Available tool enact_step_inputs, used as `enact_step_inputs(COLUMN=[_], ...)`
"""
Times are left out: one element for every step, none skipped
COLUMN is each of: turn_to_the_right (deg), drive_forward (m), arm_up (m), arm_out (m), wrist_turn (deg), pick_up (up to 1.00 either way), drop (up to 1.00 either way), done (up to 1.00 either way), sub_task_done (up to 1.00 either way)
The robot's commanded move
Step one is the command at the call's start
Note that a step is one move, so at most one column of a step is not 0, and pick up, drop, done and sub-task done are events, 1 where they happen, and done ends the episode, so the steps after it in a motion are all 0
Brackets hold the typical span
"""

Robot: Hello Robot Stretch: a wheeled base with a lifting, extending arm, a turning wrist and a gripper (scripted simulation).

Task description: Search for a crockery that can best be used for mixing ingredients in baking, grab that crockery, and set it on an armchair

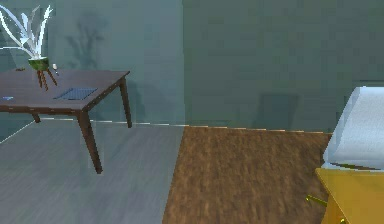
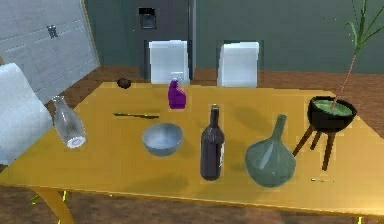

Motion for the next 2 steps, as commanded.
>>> enact_step_inputs(turn_to_the_right=[0.0,0.0], drive_forward=[0.00,0.00], arm_up=[0.38,0.00], arm_out=[0.00,0.34], wrist_turn=[0.0,0.0], pick_up=[0.00,0.00], drop=[0.00,0.00], done=[0.00,0.00], sub_task_done=[0.00,0.00])
